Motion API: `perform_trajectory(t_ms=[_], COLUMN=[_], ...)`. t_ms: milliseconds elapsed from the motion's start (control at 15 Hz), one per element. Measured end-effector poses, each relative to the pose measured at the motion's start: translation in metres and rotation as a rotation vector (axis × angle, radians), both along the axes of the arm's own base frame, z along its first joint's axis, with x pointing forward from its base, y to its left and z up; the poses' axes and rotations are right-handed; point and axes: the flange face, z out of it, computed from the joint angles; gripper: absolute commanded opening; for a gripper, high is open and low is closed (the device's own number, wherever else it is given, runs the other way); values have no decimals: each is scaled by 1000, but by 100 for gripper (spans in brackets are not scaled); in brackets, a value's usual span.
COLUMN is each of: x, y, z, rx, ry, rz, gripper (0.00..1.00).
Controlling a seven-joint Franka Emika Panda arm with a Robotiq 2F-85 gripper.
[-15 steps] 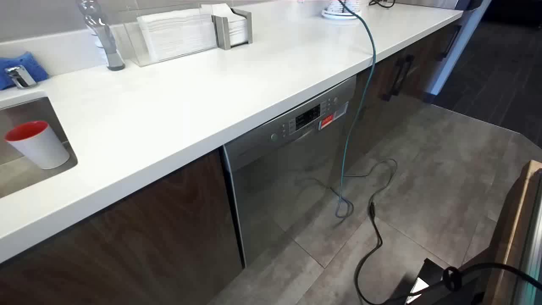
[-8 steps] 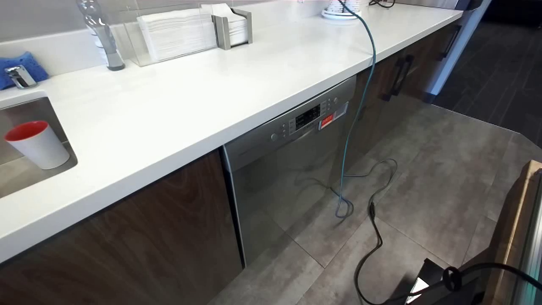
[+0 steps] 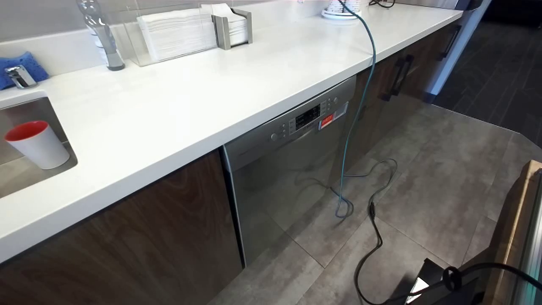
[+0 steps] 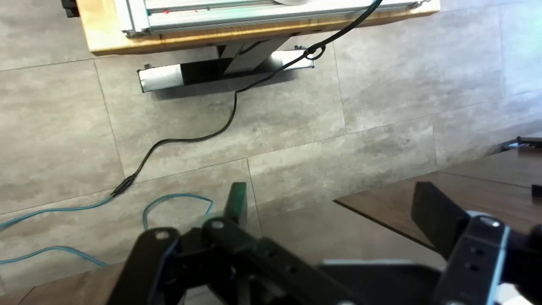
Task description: Move the grey cover to the left
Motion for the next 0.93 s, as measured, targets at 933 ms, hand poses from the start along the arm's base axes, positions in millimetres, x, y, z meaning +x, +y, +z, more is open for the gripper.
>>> perform_trajectory(t_ms=[933], x=[85], y=[4], z=[-155], rx=[49], ry=[-208], rz=[59], gripper=[100])
